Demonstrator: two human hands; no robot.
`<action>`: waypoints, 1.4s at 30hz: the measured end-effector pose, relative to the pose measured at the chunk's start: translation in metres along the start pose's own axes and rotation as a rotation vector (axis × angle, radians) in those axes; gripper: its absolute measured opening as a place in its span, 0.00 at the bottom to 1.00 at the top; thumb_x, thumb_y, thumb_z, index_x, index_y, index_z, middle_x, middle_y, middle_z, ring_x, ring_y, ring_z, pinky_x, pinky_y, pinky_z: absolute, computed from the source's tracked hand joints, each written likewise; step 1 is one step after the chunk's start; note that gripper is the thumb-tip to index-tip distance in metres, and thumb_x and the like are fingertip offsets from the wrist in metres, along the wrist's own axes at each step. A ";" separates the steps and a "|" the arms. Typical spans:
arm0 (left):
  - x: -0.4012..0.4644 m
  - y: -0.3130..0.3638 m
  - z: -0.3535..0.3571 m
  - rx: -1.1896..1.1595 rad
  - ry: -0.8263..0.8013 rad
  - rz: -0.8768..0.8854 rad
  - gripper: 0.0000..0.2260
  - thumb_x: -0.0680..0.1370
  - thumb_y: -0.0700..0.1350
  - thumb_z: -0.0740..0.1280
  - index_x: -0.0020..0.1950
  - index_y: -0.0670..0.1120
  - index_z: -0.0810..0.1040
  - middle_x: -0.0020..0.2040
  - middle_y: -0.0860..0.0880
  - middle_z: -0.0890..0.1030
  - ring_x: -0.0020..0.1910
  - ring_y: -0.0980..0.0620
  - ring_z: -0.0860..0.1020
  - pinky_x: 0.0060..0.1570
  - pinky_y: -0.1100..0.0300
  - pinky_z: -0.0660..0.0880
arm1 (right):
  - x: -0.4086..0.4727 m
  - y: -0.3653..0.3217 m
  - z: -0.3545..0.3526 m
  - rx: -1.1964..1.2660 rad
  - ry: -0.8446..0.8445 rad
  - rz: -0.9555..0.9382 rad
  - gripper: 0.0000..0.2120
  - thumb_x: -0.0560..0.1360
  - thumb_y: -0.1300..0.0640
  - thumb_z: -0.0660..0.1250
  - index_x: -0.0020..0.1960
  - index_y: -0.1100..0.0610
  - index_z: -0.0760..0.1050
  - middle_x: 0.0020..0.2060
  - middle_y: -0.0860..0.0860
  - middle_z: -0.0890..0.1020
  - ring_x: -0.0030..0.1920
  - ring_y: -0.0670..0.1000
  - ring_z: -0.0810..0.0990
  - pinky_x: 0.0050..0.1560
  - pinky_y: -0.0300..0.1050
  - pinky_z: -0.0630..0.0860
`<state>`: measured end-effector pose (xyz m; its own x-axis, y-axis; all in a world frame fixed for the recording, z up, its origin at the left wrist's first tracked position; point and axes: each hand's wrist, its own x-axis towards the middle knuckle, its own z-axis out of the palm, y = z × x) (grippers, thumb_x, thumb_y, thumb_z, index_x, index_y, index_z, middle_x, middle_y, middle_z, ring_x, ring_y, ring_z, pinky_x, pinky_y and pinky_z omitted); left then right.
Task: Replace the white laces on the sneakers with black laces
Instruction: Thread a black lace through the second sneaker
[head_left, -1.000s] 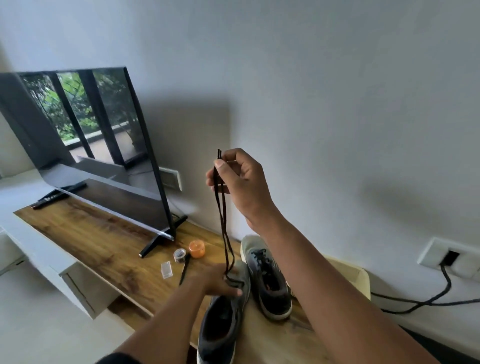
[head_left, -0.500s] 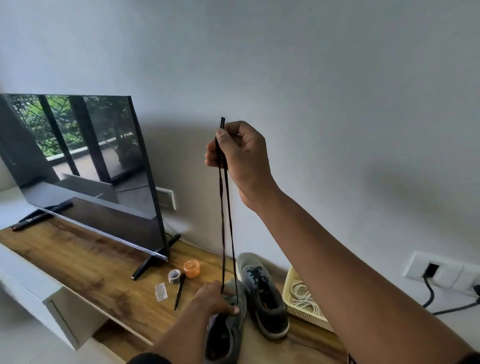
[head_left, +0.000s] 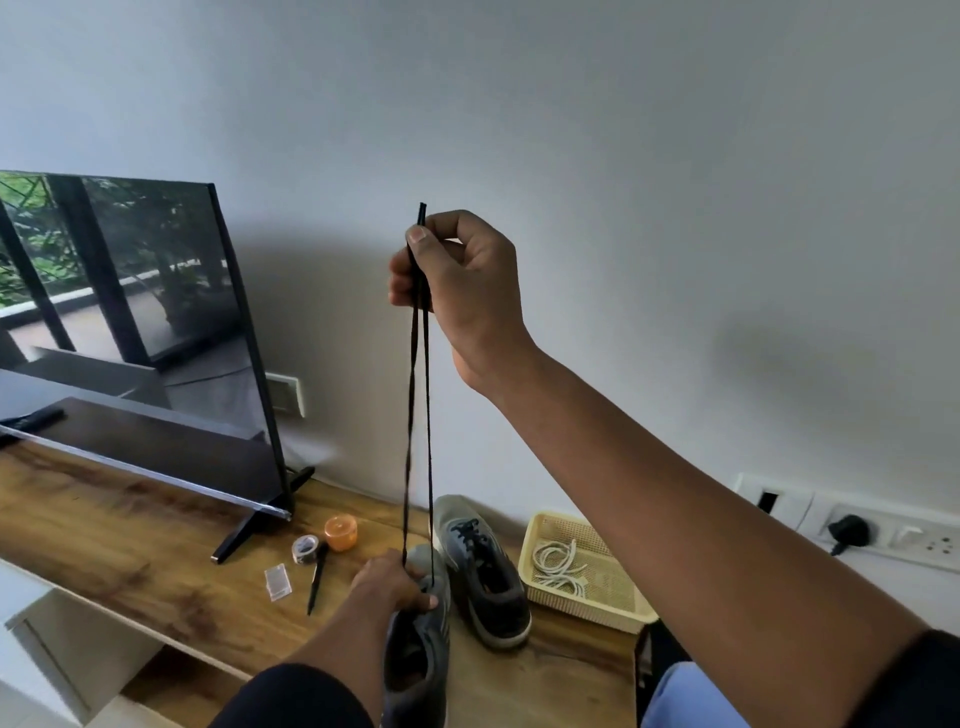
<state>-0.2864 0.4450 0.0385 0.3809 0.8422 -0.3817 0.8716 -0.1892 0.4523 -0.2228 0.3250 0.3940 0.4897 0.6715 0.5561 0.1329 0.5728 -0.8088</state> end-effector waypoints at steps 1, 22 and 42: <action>0.000 0.001 0.001 0.001 0.003 -0.003 0.37 0.67 0.59 0.82 0.71 0.49 0.73 0.67 0.47 0.78 0.67 0.45 0.75 0.65 0.51 0.75 | -0.001 -0.004 -0.001 -0.009 0.008 0.000 0.05 0.83 0.67 0.63 0.49 0.66 0.75 0.33 0.57 0.81 0.29 0.53 0.78 0.37 0.51 0.83; -0.006 0.011 0.002 -0.009 0.046 -0.077 0.32 0.67 0.59 0.83 0.65 0.51 0.74 0.63 0.49 0.80 0.64 0.48 0.78 0.53 0.57 0.72 | 0.014 -0.048 0.015 -0.020 0.042 -0.008 0.05 0.81 0.68 0.65 0.47 0.63 0.76 0.30 0.55 0.80 0.26 0.53 0.75 0.31 0.45 0.77; 0.004 -0.019 -0.054 -0.680 0.124 0.107 0.11 0.79 0.51 0.74 0.39 0.48 0.88 0.41 0.45 0.87 0.38 0.51 0.79 0.39 0.53 0.77 | -0.028 0.127 -0.076 -0.484 -0.047 0.094 0.08 0.80 0.64 0.67 0.43 0.56 0.77 0.33 0.53 0.85 0.33 0.54 0.86 0.42 0.58 0.85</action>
<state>-0.3181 0.4789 0.0723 0.3808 0.8956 -0.2302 0.4294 0.0492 0.9018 -0.1541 0.3432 0.2606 0.4810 0.7367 0.4752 0.4806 0.2318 -0.8458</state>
